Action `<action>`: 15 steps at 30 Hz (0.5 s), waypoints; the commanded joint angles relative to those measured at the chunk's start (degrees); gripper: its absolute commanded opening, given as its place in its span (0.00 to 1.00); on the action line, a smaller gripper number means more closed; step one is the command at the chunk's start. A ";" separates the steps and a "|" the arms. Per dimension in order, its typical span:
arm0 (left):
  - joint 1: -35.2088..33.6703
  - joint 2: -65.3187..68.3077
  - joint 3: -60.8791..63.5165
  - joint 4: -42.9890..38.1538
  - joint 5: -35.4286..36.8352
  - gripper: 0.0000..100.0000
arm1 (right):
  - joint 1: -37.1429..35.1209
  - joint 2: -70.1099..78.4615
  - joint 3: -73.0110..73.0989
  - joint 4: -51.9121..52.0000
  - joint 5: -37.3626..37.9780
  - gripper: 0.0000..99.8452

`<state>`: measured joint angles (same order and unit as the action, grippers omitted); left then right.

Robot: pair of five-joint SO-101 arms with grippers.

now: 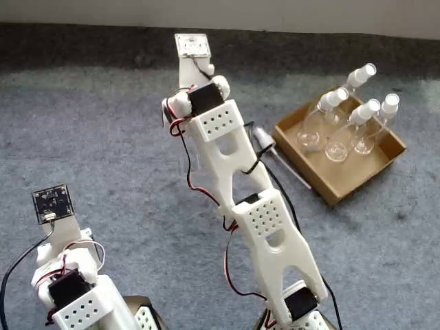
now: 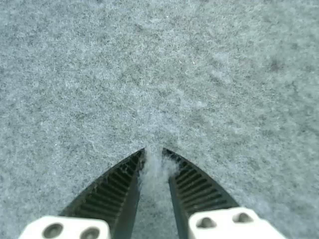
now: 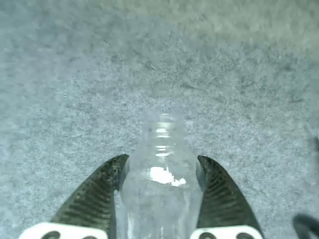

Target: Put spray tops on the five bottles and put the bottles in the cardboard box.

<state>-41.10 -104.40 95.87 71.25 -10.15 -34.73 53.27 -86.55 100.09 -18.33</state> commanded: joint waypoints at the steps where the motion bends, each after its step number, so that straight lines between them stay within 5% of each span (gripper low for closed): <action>1: 0.84 -0.57 0.84 -0.97 -0.44 0.00 | 1.01 -8.92 -1.80 1.27 6.33 0.03; 15: 0.84 -0.57 0.92 -0.97 -0.44 0.00 | 1.19 -30.55 19.74 1.27 8.97 0.03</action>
<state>-41.10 -104.40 95.87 71.25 -10.15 -34.55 31.74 -70.20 100.09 -10.15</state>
